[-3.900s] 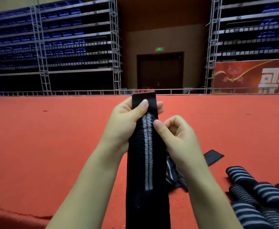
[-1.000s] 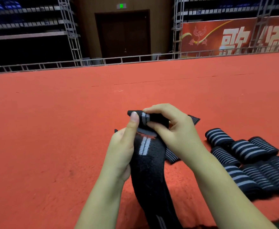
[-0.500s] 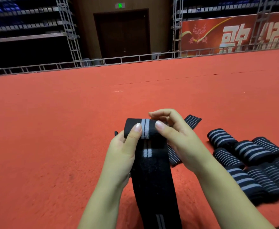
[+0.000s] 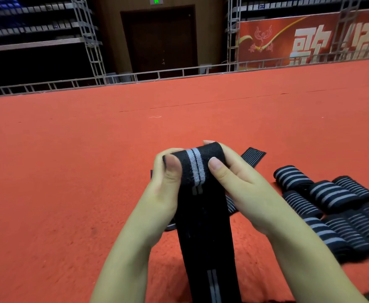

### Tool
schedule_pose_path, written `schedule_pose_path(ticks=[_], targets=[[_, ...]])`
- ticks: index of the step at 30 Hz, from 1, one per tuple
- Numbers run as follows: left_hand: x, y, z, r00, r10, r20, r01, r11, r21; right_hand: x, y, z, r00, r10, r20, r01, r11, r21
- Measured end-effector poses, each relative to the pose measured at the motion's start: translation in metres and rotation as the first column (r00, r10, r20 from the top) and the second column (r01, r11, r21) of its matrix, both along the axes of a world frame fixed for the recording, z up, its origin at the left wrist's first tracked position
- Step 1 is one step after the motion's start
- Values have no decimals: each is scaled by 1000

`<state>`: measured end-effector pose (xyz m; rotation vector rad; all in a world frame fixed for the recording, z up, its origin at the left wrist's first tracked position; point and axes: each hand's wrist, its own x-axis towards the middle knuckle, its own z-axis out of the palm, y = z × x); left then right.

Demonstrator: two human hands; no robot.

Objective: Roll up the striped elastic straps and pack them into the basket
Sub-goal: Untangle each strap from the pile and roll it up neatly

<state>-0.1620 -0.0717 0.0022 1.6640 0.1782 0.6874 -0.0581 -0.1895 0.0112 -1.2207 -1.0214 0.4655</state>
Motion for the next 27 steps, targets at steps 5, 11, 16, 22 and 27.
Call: schedule_pose_path(ticks=[5, 11, 16, 22, 27], targets=[[0, -4, 6, 992, 91, 93, -88, 996, -34, -2, -2, 2, 996, 42, -80, -36, 997, 71], [0, 3, 8, 983, 31, 181, -39, 998, 41, 6, -9, 5, 1000, 3, 28, -2, 999, -39], [6, -1, 6, 987, 37, 157, -32, 999, -34, 4, -8, 3, 993, -89, 84, 86, 996, 37], [13, -12, -10, 999, -30, -27, 23, 976, -216, 11, -5, 1, 968, -241, -69, 250, 944, 214], [18, -23, -12, 1000, -8, 30, 16, 966, -260, 13, 0, -3, 944, -328, -26, 325, 915, 241]])
